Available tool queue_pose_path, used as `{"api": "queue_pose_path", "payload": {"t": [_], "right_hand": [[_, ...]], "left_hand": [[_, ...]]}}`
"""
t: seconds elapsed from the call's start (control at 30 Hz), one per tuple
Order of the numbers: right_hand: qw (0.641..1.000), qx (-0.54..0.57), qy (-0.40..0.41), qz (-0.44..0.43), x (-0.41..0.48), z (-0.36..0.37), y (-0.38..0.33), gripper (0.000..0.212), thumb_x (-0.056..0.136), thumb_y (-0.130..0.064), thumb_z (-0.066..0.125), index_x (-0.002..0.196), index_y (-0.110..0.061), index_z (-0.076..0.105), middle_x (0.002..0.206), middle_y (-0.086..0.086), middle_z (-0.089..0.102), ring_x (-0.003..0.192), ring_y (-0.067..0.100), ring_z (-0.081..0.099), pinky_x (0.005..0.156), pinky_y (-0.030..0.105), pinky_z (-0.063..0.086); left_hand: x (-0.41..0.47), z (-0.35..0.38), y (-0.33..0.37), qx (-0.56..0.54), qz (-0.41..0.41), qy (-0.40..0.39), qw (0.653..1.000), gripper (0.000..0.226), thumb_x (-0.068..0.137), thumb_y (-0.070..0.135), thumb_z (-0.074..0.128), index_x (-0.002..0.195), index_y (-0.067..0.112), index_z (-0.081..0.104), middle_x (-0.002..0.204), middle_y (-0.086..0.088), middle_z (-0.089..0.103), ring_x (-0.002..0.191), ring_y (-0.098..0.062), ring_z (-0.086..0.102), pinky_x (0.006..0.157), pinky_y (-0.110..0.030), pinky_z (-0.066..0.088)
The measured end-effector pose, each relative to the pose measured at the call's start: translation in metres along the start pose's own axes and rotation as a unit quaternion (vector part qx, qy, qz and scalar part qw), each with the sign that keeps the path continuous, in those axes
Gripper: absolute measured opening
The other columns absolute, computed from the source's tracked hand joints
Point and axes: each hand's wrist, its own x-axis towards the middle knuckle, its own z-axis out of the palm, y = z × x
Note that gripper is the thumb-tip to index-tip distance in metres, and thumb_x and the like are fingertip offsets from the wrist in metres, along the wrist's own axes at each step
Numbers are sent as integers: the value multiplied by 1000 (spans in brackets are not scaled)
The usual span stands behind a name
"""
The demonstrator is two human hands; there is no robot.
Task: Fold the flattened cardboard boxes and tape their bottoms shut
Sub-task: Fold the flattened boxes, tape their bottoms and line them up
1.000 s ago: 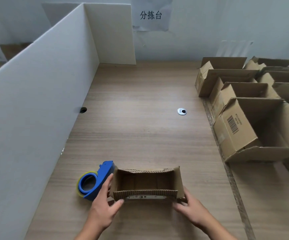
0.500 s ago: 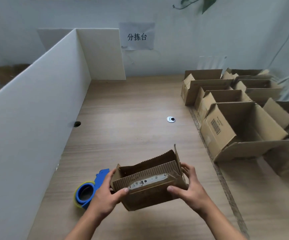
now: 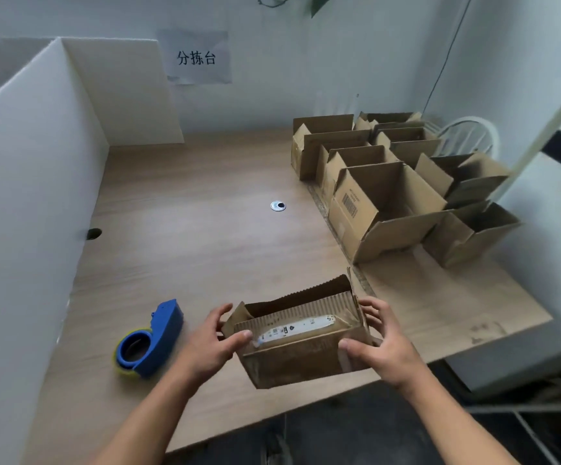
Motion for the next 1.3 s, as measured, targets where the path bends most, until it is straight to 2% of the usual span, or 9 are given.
{"api": "queue_pose_path", "payload": {"t": [0.17,0.27,0.37,0.47,0.57,0.77,0.9,1.07,1.3], "right_hand": [[997,-5,80,20,-20,-54,25,84,41,-78,82,115,-61,47,125,-17,58,118,4,55,88,22,48],[991,-6,132,31,-18,-86,45,87,44,-77,82,119,-57,46,128,-15,56,118,4,54,93,28,49],[985,16,168,43,-6,-125,69,80,54,-61,86,122,-53,45,131,-11,54,122,12,53,100,39,50],[984,27,171,38,19,-164,91,76,57,-59,87,120,-56,43,132,-11,54,124,13,52,97,36,51],[985,43,164,28,52,-201,115,74,57,-59,87,116,-62,42,131,-14,54,122,10,53,95,35,52],[995,46,83,35,132,-268,155,71,70,-39,86,117,-62,37,132,-13,51,124,14,52,98,35,50],[997,45,46,42,171,-293,174,76,58,-63,83,118,-63,35,133,-13,50,123,11,51,102,34,46],[998,20,-9,58,185,-307,188,79,57,-59,77,120,-68,30,134,-12,50,121,1,51,94,20,45],[990,-30,-36,133,200,-299,211,107,60,-53,86,143,-36,21,134,-3,52,124,25,53,105,41,45]], "left_hand": [[7,32,27,175,84,5,981,57,89,43,69,140,25,49,130,5,58,114,-9,56,96,-26,48],[17,46,42,293,147,-19,945,51,92,48,62,138,29,51,137,10,52,120,-8,53,100,-25,44],[33,73,71,353,192,-29,915,49,94,48,57,140,32,48,140,12,48,126,-11,49,99,-27,44],[53,110,101,359,214,-27,908,49,95,47,56,141,32,47,140,12,49,127,-12,49,101,-28,43],[75,152,123,365,216,-12,906,47,95,45,55,140,32,48,139,11,50,126,-12,49,101,-27,42],[114,229,158,455,166,-26,875,47,96,47,49,140,31,48,138,10,52,126,-15,50,99,-29,42],[131,256,167,464,123,-52,876,47,94,47,49,139,30,51,135,8,55,122,-16,53,98,-30,45],[133,276,166,415,66,-70,905,47,94,45,50,138,30,51,134,11,53,123,-12,51,100,-23,40],[137,287,163,392,25,-90,915,51,94,44,56,142,30,46,140,11,49,127,-12,48,104,-26,40]]}}
